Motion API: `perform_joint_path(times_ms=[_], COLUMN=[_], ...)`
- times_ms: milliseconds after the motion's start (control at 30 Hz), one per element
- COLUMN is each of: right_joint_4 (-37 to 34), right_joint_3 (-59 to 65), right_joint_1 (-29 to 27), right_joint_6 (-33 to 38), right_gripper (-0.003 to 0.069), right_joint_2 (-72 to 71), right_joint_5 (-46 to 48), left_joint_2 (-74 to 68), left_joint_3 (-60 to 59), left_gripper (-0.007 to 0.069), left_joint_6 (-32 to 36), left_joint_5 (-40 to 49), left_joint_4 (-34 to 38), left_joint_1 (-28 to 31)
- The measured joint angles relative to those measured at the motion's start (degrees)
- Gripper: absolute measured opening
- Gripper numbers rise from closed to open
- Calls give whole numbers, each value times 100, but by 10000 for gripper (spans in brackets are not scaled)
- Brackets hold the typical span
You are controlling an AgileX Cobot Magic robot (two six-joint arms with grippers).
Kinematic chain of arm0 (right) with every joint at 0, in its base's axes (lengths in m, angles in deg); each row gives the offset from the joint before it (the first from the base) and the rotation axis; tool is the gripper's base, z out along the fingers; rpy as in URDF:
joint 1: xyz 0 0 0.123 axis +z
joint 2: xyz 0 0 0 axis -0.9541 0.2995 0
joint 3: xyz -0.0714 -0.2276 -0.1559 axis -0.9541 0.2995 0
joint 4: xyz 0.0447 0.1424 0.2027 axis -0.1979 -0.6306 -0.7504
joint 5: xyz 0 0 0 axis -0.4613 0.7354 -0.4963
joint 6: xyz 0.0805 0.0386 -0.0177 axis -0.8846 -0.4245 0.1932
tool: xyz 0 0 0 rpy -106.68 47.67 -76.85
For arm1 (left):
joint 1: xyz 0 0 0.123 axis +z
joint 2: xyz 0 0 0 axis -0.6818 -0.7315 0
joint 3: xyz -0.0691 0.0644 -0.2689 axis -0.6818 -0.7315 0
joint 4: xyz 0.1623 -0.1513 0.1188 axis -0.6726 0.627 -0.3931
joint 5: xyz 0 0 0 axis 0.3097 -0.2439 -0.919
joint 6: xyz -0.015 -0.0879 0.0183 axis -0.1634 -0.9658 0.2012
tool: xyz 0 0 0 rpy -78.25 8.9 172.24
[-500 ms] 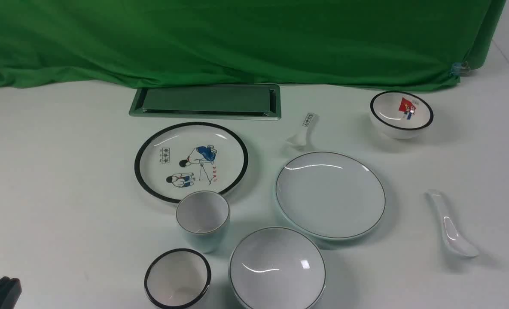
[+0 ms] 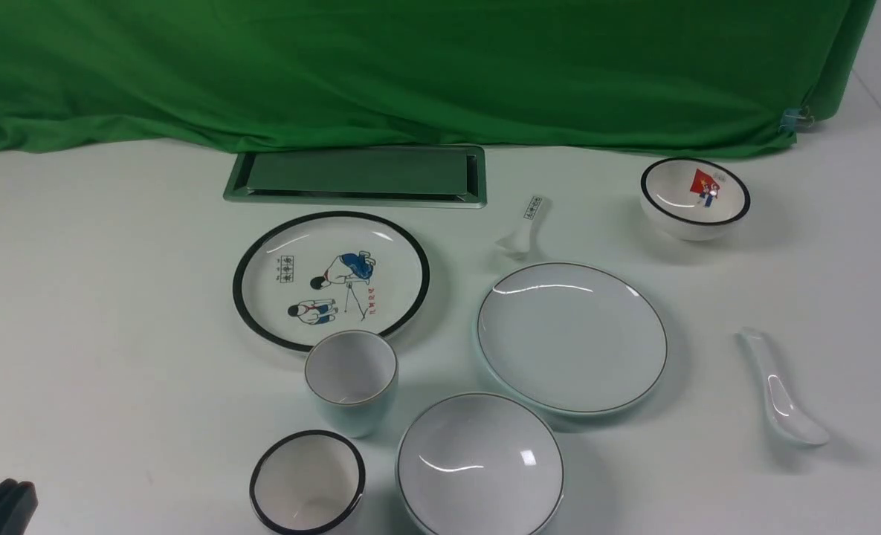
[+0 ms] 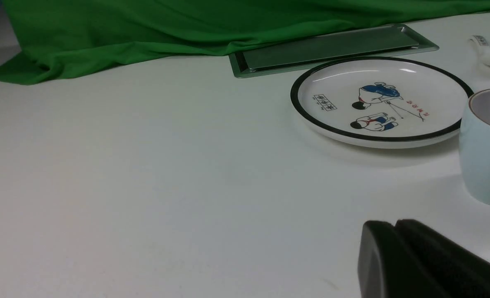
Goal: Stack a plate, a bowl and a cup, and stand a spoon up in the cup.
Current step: Use the right arm to grab a blue rice bowl
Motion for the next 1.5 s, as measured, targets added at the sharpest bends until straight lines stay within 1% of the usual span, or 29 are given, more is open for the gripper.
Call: perform_joint_path(times_ms=[767, 867, 967, 1033, 1133, 1200, 1233, 1267, 1300, 1467, 1500], right_joint_4=[0, 0, 0, 0, 0, 0, 0, 0, 5, 10, 10], right_joint_3=[0, 0, 0, 0, 0, 0, 0, 0, 0, 0, 0], right_joint_1=[0, 0, 0, 0, 0, 0, 0, 0, 0, 0, 0], right_joint_6=[0, 0, 0, 0, 0, 0, 0, -19, -50, -690, -747], right_gripper=[240, 240, 242, 242, 244, 242, 242, 242, 242, 242, 242], right_joint_2=[0, 0, 0, 0, 0, 0, 0, 0, 0, 0, 0], right_joint_5=[-6, -12, -16, -89, -594, -1306, -1562, -2252, -2503, -4304, -4413], left_joint_2=[0, 0, 0, 0, 0, 0, 0, 0, 0, 0, 0], left_joint_3=[0, 0, 0, 0, 0, 0, 0, 0, 0, 0, 0], left_gripper=[-28, -28, -28, -28, -28, -28, -28, -28, -28, -28, -28], left_joint_6=[5, 37, 48, 59, 65, 65, 65, 65, 65, 22, -90], left_joint_5=[0, -13, -128, -411, -1092, -1693, -1756, -2300, -2473, -3647, -3757], left_joint_4=[0, -202, -337, -348, -271, -216, -207, -137, -131, -253, -267], left_joint_1=[0, 0, 0, 0, 0, 0, 0, 0, 0, 0, 0])
